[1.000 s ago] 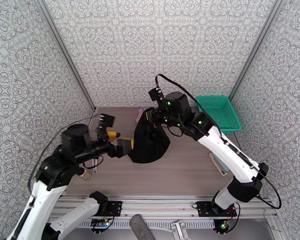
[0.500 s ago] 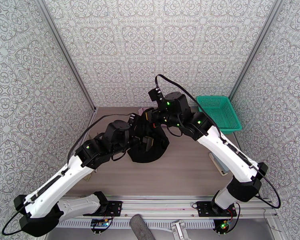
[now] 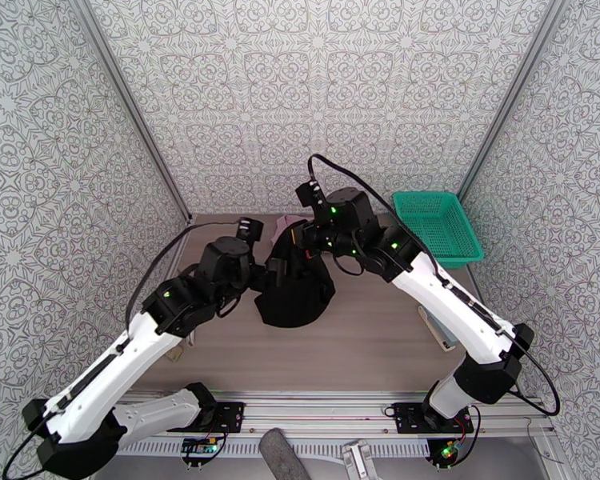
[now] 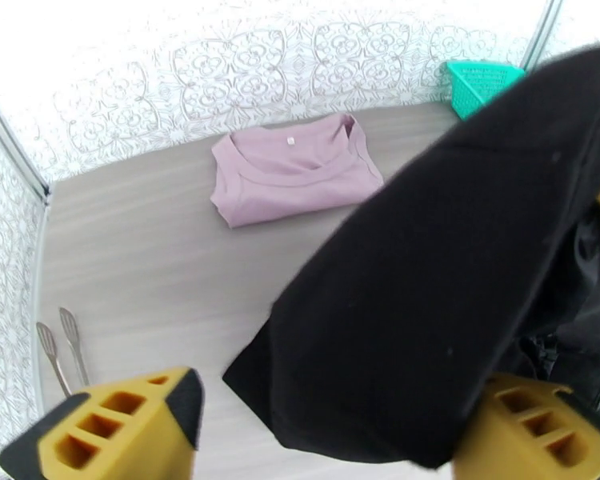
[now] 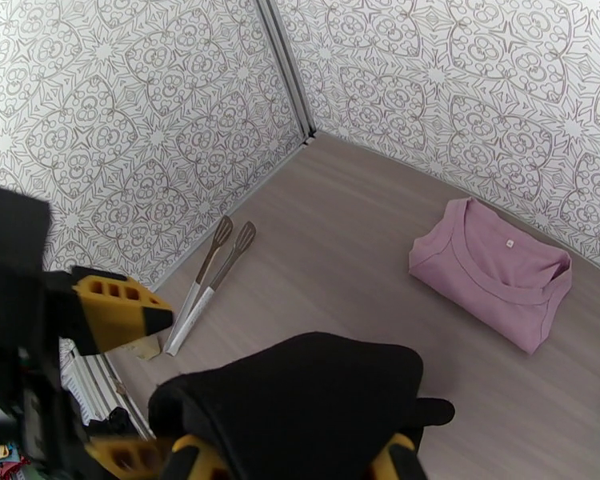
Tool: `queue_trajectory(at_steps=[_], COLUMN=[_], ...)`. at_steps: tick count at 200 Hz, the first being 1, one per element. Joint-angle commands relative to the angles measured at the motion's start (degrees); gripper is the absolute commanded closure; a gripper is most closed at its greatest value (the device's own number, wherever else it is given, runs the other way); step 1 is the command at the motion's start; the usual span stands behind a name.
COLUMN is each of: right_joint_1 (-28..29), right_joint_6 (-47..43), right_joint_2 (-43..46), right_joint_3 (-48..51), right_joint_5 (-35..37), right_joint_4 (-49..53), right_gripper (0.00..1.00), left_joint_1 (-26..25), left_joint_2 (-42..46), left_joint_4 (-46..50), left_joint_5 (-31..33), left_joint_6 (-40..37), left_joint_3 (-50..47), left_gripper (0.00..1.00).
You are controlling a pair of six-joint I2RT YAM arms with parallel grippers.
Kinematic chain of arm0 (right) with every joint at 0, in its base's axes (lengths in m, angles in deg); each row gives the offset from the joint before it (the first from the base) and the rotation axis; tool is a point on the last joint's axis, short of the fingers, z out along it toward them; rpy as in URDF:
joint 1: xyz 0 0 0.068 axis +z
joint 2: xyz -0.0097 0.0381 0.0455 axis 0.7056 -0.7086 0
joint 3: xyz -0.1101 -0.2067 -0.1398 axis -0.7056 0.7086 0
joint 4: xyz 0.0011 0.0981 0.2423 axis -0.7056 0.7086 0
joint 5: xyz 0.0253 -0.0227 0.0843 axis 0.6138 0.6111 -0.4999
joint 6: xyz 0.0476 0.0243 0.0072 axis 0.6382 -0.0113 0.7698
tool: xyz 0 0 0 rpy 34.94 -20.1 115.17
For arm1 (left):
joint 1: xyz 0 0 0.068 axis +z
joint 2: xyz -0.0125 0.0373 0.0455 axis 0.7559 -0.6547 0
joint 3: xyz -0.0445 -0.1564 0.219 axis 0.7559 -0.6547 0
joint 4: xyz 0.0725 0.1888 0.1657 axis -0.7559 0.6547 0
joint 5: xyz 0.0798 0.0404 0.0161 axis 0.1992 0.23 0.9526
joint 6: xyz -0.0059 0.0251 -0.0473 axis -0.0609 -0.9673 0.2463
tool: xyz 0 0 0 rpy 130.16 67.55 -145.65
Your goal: Fold and stack the mixed laundry pile
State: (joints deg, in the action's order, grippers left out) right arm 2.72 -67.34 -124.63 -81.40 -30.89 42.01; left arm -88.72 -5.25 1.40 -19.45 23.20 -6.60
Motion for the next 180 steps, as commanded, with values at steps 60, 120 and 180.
queue_trajectory(at_steps=[60,120,180], right_joint_1=[0.5,0.5,0.4], right_joint_6=[1.0,1.5,8.2], right_joint_2=[0.6,2.2,10.2], right_joint_3=[-0.1,3.2,28.5], right_joint_5=[-0.6,4.7,10.4], right_joint_4=[0.3,3.8,-0.8], right_gripper=[1.0,0.94,0.43], left_joint_1=[3.4,4.4,6.6], left_joint_2=[-4.5,-3.1,-5.9], left_joint_4=[-3.7,-1.6,5.5], left_joint_5=[-12.0,-7.3,-9.3], left_joint_6=[-1.8,-2.3,-3.4], left_joint_3=[-0.8,1.3,10.4], left_gripper=[0.37,1.0,1.0])
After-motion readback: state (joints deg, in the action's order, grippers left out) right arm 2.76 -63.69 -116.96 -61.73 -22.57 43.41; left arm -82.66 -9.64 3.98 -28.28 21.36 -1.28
